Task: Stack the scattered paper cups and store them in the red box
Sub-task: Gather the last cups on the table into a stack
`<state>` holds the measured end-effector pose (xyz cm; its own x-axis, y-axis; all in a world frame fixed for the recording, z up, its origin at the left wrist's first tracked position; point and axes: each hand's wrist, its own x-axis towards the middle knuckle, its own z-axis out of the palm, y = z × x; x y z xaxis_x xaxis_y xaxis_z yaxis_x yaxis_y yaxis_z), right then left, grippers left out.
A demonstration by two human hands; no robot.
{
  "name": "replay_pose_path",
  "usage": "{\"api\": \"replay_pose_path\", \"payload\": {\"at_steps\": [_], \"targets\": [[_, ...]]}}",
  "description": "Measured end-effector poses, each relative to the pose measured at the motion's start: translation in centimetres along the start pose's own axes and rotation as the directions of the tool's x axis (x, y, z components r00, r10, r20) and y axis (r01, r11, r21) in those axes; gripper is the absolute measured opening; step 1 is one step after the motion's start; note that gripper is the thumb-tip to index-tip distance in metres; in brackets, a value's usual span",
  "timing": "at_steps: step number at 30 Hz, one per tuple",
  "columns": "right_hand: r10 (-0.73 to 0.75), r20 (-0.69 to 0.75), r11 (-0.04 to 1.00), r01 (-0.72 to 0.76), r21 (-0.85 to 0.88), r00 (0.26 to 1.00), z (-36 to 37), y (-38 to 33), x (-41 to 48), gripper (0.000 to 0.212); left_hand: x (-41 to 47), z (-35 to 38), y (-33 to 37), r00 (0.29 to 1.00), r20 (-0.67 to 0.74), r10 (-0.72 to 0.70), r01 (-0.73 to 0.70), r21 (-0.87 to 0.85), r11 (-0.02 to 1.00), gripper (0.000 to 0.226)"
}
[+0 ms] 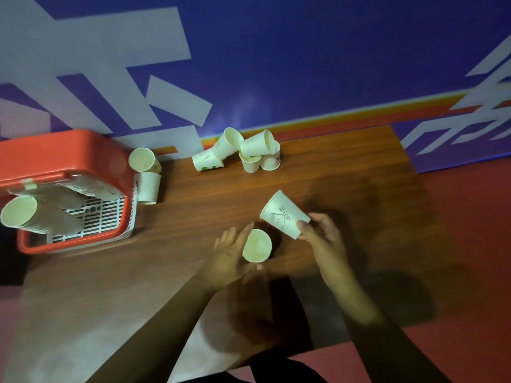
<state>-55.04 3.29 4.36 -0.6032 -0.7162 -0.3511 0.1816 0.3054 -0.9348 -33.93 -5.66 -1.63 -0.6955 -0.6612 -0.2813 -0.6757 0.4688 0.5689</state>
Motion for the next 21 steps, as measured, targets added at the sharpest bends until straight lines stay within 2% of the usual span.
{"api": "replay_pose_path", "payload": {"at_steps": [2,3,5,6,7,9,13,15,18,21], "targets": [[-0.006,0.051,1.0,0.007,-0.011,0.999,-0.3,0.4,-0.6,0.034,-0.3,-0.6,0.6,0.999,0.01,-0.049,0.05,-0.172,0.984,0.12],[-0.017,0.088,1.0,0.018,-0.012,0.996,-0.4,0.5,-0.9,0.034,-0.7,-1.4,1.5,0.998,-0.009,-0.067,0.06,-0.341,0.938,0.119],[-0.054,0.196,0.998,0.057,-0.014,0.979,-0.3,0.9,-1.3,0.035,-1.3,-2.6,3.2,0.993,-0.061,-0.097,0.035,-0.643,0.765,0.105],[-0.07,0.249,0.997,0.076,-0.012,0.966,-0.1,1.0,-1.4,0.036,-1.5,-3.0,3.8,0.99,-0.086,-0.11,0.015,-0.713,0.701,0.095],[-0.08,0.292,0.996,0.084,0.0,0.953,0.1,1.1,-1.5,0.037,-1.5,-3.6,4.5,0.985,-0.101,-0.142,0.024,-0.732,0.681,0.083],[-0.091,0.359,0.996,0.087,0.027,0.929,0.6,1.2,-1.8,0.04,-1.7,-4.5,5.3,0.971,-0.168,-0.17,0.003,-0.704,0.71,0.071],[-0.094,0.485,0.993,0.117,-0.018,0.869,2.1,1.2,-2.0,0.037,-2.4,-5.5,5.4,0.955,-0.184,-0.231,0.029,-0.719,0.694,0.084],[-0.079,0.509,0.991,0.124,-0.056,0.857,2.6,1.1,-1.9,0.038,-2.6,-5.2,4.9,0.948,-0.223,-0.228,0.038,-0.631,0.775,0.077],[-0.048,0.491,0.973,0.151,-0.172,0.87,2.9,2.0,-1.0,0.052,-2.4,-4.7,4.7,0.938,-0.27,-0.217,0.04,-0.539,0.842,0.072],[0.025,0.42,0.969,0.082,-0.234,0.907,2.5,3.3,-0.4,0.057,-1.5,-3.4,4.2,0.954,-0.269,-0.132,0.02,-0.384,0.923,0.077]]}}
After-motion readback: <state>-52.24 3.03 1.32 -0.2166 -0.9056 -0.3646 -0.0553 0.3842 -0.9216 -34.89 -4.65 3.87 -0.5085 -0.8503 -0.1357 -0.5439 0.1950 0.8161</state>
